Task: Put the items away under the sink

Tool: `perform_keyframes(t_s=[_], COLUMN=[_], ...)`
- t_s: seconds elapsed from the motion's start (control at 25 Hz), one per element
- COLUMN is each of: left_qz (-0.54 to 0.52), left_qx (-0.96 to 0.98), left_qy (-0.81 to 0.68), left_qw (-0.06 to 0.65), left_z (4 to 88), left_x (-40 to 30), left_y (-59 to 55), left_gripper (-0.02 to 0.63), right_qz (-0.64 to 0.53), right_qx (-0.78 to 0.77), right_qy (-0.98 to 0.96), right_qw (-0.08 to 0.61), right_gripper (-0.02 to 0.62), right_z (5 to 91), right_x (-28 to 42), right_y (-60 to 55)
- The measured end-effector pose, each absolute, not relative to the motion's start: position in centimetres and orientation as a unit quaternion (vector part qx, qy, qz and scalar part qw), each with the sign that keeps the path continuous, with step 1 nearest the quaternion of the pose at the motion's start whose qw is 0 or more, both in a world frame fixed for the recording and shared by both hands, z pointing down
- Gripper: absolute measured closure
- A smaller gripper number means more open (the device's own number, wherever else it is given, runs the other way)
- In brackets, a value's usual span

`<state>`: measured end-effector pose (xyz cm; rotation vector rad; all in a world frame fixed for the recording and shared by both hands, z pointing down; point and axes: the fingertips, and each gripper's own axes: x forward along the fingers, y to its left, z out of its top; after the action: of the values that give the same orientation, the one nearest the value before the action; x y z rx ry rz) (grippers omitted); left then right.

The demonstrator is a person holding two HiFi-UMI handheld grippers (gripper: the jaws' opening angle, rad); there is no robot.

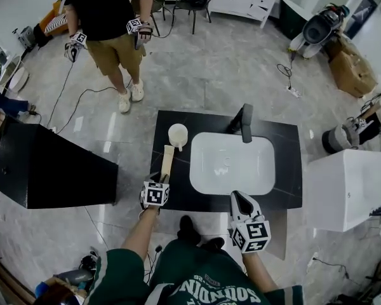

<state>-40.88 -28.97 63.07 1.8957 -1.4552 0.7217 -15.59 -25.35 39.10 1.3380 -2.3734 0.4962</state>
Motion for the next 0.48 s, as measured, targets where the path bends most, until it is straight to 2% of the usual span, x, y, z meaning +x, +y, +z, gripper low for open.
perform_keyframes(t_s=[0.48], left_qz=[0.250], left_qx=[0.723], left_qy=[-0.565], left_qw=[0.308], left_z=[61.8], left_x=[-40.0], left_y=[-28.5], left_gripper=[0.555], right_qz=[0.189], right_qx=[0.476], right_qy=[-0.836], right_qw=[0.194], right_gripper=[0.552], right_z=[40.2], right_x=[-14.9], right_y=[-24.3])
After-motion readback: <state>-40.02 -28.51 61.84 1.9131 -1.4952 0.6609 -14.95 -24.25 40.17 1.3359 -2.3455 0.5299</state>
